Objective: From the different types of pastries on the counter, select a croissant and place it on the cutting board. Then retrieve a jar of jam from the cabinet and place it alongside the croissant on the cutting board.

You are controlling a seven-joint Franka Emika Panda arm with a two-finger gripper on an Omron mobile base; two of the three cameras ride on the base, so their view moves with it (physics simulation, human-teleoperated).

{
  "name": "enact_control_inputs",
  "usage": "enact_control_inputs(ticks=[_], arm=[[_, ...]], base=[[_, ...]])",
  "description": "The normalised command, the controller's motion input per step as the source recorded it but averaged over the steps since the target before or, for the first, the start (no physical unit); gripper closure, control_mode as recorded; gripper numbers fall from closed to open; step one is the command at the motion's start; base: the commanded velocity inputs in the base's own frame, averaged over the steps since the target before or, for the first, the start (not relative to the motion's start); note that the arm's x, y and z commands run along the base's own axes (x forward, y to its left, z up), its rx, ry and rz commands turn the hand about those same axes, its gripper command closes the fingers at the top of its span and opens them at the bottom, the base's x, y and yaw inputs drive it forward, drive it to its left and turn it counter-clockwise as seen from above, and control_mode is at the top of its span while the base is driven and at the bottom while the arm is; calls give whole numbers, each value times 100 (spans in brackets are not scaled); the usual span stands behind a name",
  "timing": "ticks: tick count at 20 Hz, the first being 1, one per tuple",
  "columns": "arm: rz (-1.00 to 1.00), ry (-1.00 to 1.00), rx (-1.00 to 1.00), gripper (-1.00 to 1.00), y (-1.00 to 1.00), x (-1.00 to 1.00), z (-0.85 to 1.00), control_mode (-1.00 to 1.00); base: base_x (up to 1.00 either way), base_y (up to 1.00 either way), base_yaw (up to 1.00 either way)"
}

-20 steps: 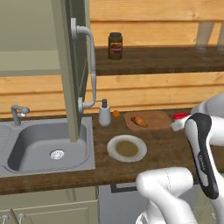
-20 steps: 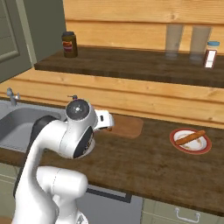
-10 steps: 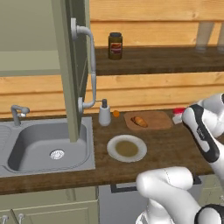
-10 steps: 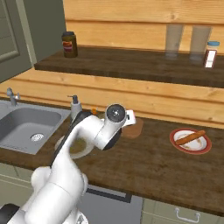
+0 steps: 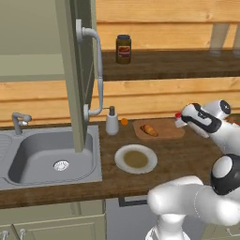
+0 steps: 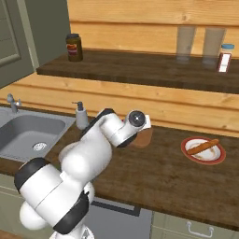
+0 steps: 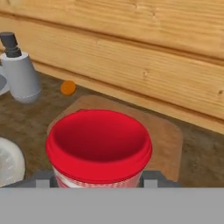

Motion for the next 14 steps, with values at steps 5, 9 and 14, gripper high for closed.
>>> enact_control_inputs(ticks=[5,9,14], arm=[[13,-6,5,100,-12,96,-53,-100],[17,-10,10,100,-35,82,-56,-100],[10,-3,6,100,-23,43,-36,-100]], base=[[0,0,0],[0,0,0],[0,0,0]])
